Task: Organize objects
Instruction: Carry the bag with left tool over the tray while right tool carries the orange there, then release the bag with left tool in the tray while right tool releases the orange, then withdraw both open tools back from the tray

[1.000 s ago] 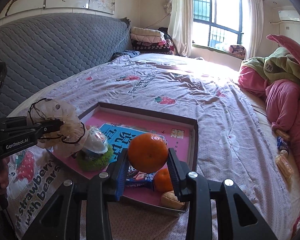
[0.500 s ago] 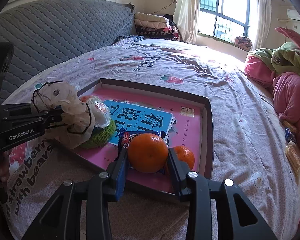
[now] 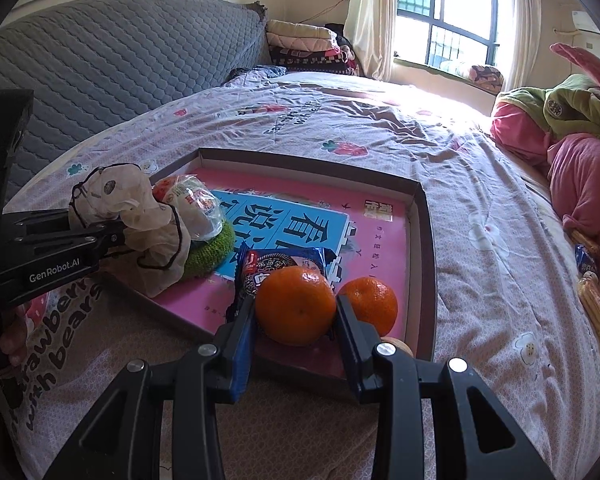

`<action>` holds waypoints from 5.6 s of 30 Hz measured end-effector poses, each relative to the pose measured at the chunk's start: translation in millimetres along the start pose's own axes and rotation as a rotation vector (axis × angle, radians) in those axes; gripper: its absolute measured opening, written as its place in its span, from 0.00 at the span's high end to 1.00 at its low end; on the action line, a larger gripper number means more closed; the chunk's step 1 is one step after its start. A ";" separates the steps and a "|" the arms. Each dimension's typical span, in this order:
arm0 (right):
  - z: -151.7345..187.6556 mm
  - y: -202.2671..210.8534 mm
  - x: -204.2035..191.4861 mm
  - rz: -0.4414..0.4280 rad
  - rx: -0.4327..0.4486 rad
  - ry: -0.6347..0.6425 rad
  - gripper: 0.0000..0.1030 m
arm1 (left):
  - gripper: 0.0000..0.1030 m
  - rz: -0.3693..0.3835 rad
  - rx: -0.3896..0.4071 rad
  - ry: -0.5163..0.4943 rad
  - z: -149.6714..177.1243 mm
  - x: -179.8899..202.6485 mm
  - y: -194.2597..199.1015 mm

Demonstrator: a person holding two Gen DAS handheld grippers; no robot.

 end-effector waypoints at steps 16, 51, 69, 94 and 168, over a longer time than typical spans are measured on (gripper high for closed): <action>1.0 5.1 1.8 -0.009 -0.007 -0.019 0.61 | 0.49 0.003 -0.045 -0.031 8.9 2.6 5.7; 0.2 45.1 -7.1 -0.010 0.062 -0.063 0.43 | 0.33 -0.004 0.003 0.023 23.6 9.4 62.7; -5.3 87.8 -14.9 -0.007 0.130 -0.121 0.35 | 0.28 -0.011 0.084 0.061 19.6 15.7 111.3; -8.5 151.4 -33.3 0.009 0.226 -0.135 0.12 | 0.23 -0.103 0.226 0.123 24.6 27.1 189.7; 79.2 68.2 -47.2 0.078 0.110 -0.209 0.12 | 0.23 -0.166 0.065 0.129 112.0 16.8 80.7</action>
Point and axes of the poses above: each gripper's, at about its wrist camera, not at the fingertips, and y roughly against the way its jaws point, x to its right, z to its underside, the point moved 2 cm from there along -y, roughly the way its jaws point, and after that the axes turned 9 degrees about -x, right-handed, at the moved point
